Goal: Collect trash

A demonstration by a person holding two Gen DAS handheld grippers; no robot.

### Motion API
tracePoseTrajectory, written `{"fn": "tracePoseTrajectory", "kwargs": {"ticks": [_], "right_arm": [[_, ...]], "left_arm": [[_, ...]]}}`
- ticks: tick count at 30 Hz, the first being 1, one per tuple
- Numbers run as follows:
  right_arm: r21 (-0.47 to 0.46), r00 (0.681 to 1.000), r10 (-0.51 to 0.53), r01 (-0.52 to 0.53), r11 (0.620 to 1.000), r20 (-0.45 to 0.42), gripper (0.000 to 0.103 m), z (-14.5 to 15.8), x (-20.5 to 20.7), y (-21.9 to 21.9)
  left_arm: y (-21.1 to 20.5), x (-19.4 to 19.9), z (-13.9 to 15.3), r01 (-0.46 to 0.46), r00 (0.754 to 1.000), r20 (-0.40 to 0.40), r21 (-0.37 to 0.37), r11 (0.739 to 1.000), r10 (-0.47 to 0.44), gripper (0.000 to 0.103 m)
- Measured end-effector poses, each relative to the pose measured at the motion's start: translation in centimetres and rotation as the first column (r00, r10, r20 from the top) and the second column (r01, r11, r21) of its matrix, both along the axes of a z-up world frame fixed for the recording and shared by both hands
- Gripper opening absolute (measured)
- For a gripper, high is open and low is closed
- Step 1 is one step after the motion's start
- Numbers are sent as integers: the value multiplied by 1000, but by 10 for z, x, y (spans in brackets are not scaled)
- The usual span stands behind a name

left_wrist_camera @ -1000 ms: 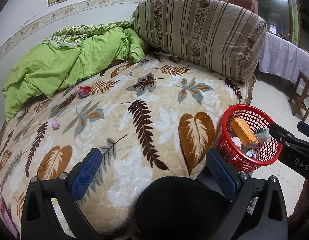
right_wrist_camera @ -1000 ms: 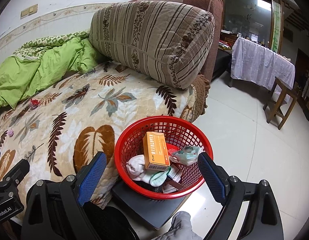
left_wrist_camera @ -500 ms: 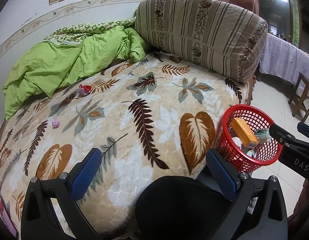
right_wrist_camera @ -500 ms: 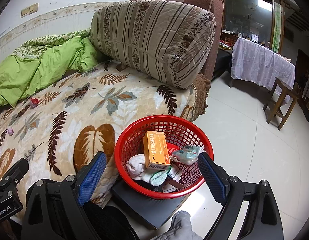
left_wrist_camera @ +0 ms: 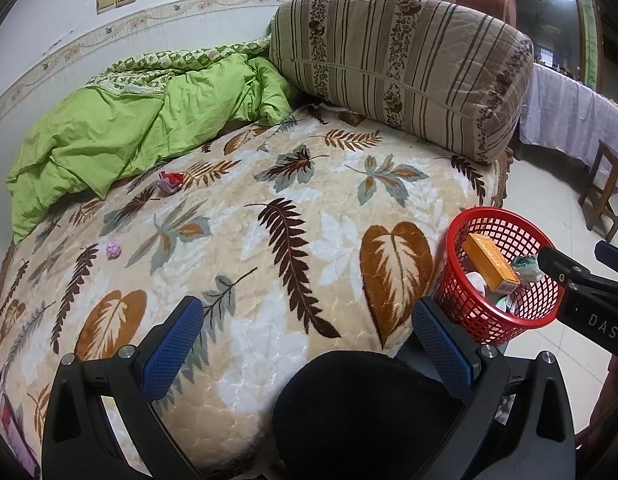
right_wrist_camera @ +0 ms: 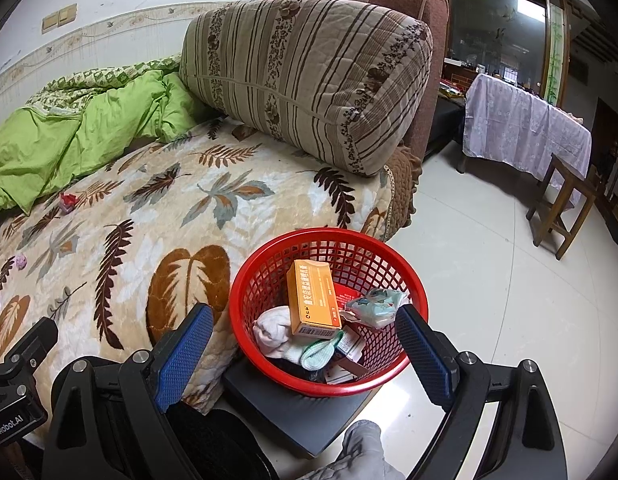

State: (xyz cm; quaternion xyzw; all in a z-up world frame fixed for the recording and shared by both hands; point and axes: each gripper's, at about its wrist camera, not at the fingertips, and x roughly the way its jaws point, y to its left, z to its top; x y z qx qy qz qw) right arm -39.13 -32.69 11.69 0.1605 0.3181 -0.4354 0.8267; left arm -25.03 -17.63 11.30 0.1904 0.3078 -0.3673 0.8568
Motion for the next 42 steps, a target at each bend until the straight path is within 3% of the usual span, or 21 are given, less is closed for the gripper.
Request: {"fn": "tracePoseTrajectory", "kwargs": {"ticks": [42], "right_arm": [[-7, 998, 61, -61, 998, -35, 94, -3, 17, 0]], "left_arm": [[2, 4, 2, -19, 1000, -11, -14, 1000, 18, 103]]}}
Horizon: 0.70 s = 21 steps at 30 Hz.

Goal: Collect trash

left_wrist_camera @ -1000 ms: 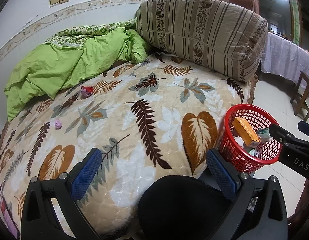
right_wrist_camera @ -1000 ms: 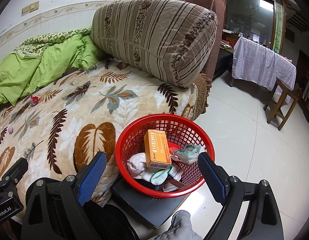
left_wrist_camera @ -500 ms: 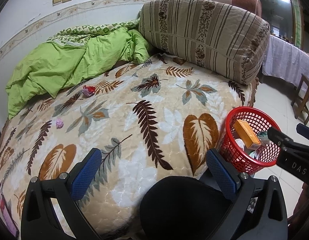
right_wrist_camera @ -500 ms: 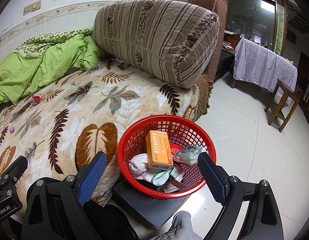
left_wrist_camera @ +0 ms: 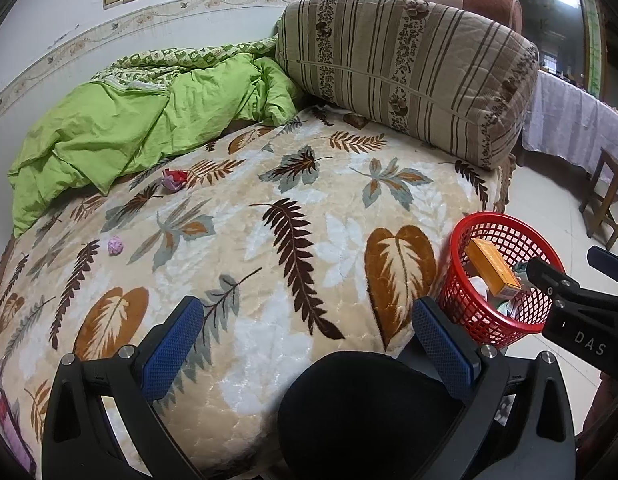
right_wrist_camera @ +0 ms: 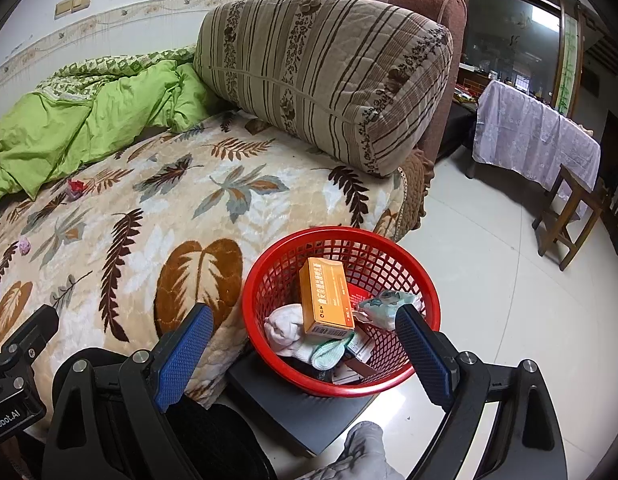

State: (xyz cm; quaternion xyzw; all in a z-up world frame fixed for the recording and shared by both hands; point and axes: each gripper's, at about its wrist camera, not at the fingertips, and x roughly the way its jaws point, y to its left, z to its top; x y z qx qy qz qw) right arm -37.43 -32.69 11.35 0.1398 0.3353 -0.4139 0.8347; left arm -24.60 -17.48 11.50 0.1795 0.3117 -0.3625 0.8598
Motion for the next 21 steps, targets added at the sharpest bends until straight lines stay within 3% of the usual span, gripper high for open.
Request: {"fn": "tracePoseTrajectory", "kwargs": {"ticks": [5, 11, 15, 19, 21], "right_arm": [[-9, 999, 46, -46, 999, -4, 94, 1, 11, 2], [-89, 977, 212, -213, 973, -19, 94, 22, 70, 10], [-103, 942, 332, -336, 936, -54, 94, 21, 129, 26], [-27, 878, 469, -473, 881, -95, 94, 0, 200, 46], [38, 856, 506, -505, 862, -107, 94, -16, 240, 53]], "left_arm": [[6, 9, -1, -21, 1000, -24, -14, 1000, 21, 103], [43, 60, -2, -201, 979, -49, -30, 979, 200, 103], [83, 114, -19, -393, 915, -91, 11, 920, 392, 103], [125, 172, -50, -563, 803, -163, 104, 820, 573, 103], [142, 193, -65, -595, 764, -218, 126, 794, 607, 103]]}}
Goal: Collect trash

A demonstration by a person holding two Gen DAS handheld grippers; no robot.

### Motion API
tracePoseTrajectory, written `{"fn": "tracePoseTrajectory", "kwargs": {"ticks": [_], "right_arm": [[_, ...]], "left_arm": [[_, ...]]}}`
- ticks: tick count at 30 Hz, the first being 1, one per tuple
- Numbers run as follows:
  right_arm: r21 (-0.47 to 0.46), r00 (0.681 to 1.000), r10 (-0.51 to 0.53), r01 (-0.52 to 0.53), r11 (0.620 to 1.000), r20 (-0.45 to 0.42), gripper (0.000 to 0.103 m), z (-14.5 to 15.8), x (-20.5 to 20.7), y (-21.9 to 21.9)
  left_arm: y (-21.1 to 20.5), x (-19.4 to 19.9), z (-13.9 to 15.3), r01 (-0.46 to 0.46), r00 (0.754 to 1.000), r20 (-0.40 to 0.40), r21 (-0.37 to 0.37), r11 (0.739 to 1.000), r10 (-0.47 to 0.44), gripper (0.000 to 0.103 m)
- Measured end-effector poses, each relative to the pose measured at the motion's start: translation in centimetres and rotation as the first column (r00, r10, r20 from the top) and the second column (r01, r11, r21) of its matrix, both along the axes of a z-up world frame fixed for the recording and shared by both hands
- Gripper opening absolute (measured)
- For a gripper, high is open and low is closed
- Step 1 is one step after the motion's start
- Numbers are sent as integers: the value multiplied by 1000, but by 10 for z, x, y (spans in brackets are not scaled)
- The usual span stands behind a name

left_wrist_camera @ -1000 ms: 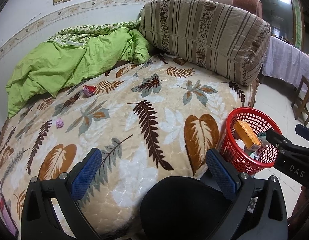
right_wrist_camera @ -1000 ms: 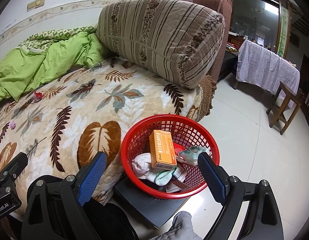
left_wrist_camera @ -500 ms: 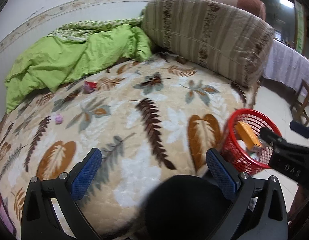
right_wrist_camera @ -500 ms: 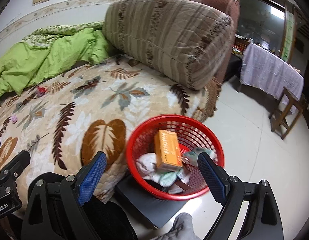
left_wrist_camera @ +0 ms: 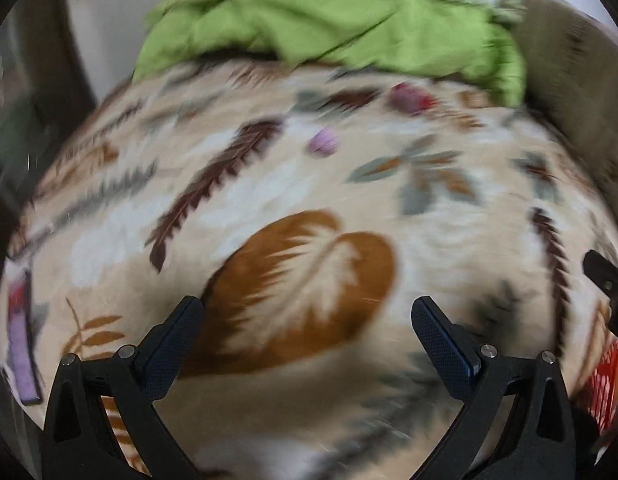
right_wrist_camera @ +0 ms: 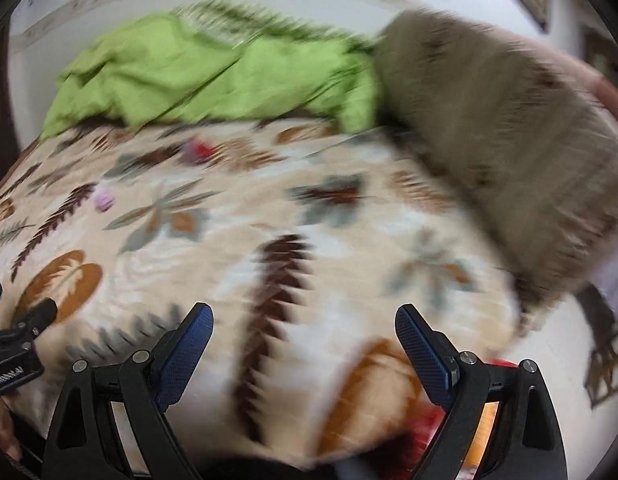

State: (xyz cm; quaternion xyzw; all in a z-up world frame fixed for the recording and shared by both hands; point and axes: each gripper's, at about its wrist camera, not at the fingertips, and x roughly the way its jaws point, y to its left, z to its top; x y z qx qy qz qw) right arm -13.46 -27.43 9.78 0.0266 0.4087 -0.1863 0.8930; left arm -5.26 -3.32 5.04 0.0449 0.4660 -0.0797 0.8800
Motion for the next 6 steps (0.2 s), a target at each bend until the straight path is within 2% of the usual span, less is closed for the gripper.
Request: {"fn": "tracePoseTrajectory", "kwargs": {"ticks": [1, 4, 6], "right_arm": [[13, 1000, 5, -5, 1000, -28, 94, -10, 22, 4], [45, 996, 26, -22, 999, -81, 94, -39, 71, 14], [26, 993, 23, -20, 999, -114, 94, -58, 99, 20]], "left_arm": [[7, 12, -9, -28, 999, -28, -3, 1000, 28, 103], [15, 33, -26, -82, 996, -23, 67, 994, 84, 103], [18, 45, -36, -80, 995, -50, 49, 996, 82, 103]]}}
